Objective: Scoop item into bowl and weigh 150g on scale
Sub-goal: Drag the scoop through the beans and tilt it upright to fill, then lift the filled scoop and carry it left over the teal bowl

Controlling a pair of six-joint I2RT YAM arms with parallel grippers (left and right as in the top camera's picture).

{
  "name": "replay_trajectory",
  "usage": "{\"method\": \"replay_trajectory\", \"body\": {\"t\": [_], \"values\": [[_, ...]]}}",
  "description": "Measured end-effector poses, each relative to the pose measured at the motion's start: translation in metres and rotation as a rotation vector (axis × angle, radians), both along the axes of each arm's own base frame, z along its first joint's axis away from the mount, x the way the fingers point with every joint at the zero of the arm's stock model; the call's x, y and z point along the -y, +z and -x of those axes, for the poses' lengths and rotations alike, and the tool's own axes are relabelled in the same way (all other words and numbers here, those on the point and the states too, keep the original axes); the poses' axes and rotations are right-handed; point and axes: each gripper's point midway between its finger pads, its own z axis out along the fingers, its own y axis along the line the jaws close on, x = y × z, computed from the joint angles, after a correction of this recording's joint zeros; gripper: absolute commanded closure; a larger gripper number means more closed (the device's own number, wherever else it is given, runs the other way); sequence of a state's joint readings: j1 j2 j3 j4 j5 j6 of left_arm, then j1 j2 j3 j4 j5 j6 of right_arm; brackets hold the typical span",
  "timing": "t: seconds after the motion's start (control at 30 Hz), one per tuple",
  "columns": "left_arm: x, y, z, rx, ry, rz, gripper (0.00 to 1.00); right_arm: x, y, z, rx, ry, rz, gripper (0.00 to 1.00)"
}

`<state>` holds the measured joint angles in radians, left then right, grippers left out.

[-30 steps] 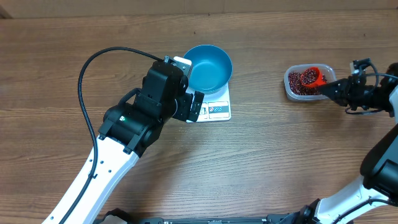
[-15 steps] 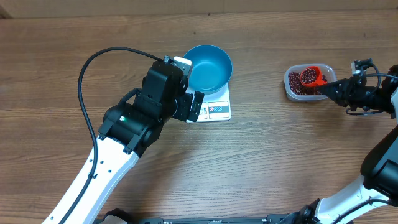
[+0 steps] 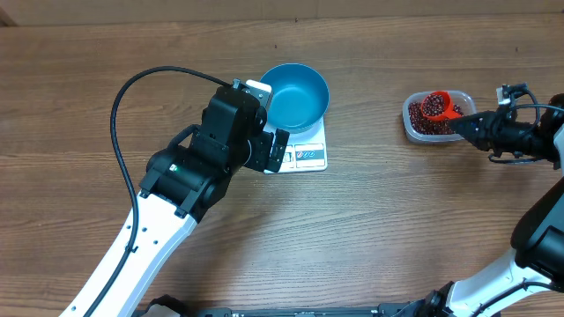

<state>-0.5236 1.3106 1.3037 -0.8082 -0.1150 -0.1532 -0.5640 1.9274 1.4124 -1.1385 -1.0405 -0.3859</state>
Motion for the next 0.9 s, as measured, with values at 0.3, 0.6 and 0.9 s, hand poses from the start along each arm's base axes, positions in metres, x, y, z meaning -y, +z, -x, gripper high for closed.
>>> {"method": "replay_trajectory", "body": {"t": [0.3,0.6,0.9], "values": [[0.0,0.0,0.0,0.0,0.0,0.0,0.01,-0.007,0.008,0.002,0.02,0.013,-0.049,0.96],[0.0,0.0,0.0,0.0,0.0,0.0,0.01,-0.028,0.015,0.001,0.043,0.068,-0.086,0.96],[0.0,0.0,0.0,0.0,0.0,0.0,0.0,-0.051,0.026,-0.003,0.076,0.116,-0.143,0.96]]}}
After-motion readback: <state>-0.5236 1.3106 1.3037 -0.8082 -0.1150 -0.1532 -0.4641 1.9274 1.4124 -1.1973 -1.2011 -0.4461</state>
